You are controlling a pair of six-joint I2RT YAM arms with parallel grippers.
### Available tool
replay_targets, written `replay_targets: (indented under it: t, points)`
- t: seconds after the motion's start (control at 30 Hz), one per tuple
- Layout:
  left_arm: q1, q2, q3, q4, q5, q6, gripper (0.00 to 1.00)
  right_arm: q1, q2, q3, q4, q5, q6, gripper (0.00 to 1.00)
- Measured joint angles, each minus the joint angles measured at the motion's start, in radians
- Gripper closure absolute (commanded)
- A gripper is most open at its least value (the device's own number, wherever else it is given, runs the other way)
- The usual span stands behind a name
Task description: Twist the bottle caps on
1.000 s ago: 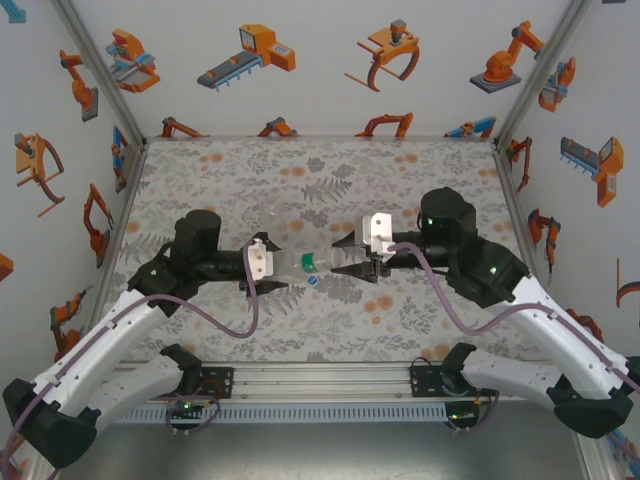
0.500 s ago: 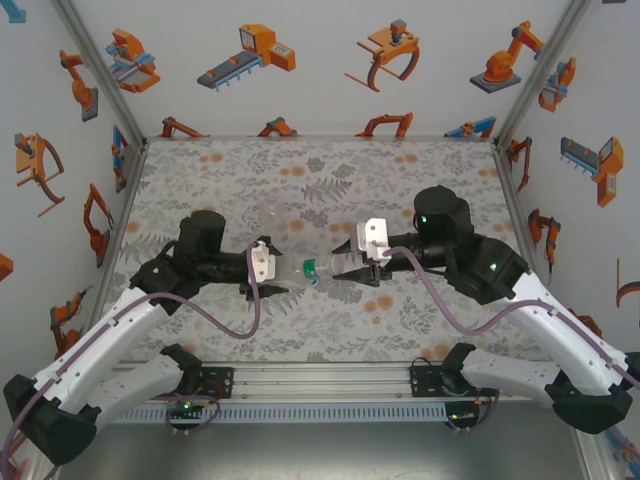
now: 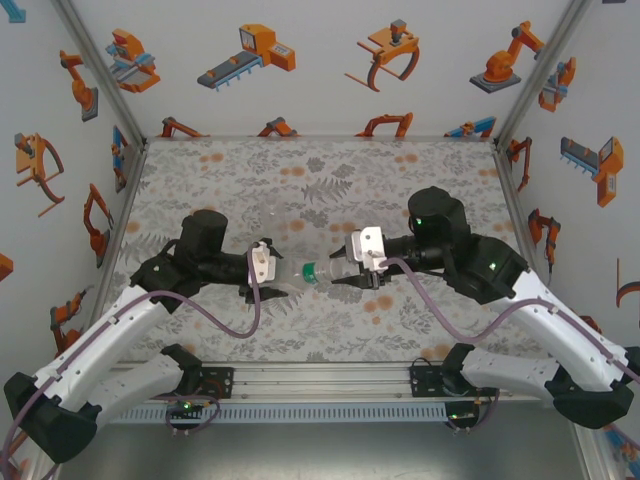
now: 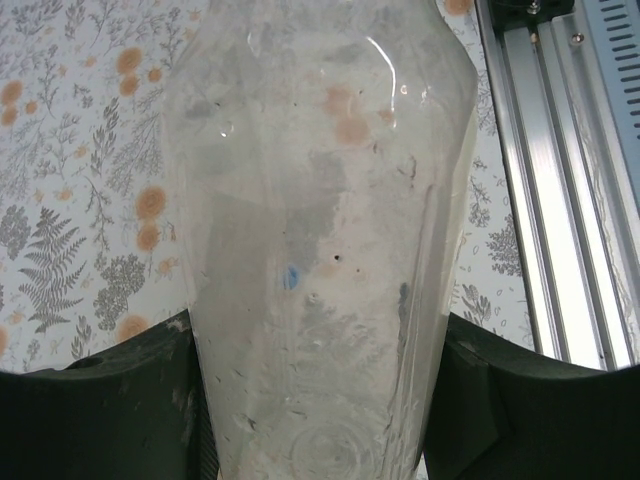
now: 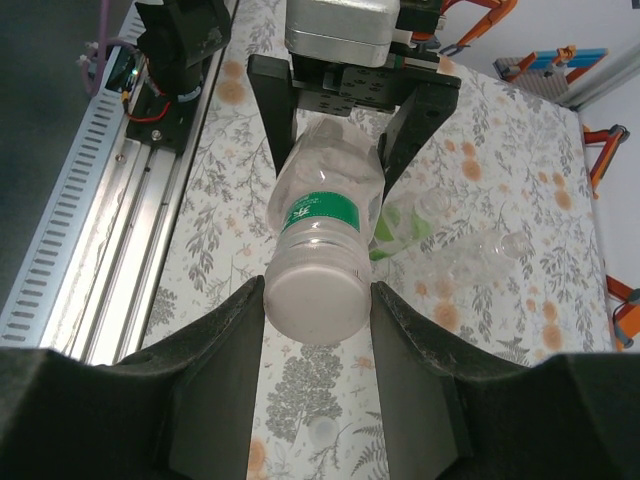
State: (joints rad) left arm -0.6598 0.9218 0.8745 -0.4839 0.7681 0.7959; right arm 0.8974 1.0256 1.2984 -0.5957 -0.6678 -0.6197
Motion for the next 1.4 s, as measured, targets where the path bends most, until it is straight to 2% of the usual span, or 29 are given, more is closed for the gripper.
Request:
replay_targets:
  t: [0.37, 0.97, 1.17, 1.4]
  points:
    - [0.0, -0.002, 0.003, -0.007, -0.004, 0.003, 1.0, 0.015, 0.02, 0.031, -0.043, 0.026, -0.02, 0.88]
    - [0.0, -0.028, 0.0, 0.018, -0.117, 0.003, 1.0, 0.016, 0.031, 0.004, 0.045, 0.139, 0.26, 0.98]
    - [0.0, -0.045, -0.013, 0.013, -0.153, 0.006, 1.0, 0.016, -0.003, -0.081, 0.154, 0.166, 0.406, 1.0]
    - [0.0, -0.055, -0.021, 0.03, -0.205, 0.005, 1.0, 0.018, -0.065, -0.219, 0.35, 0.291, 0.72, 1.0]
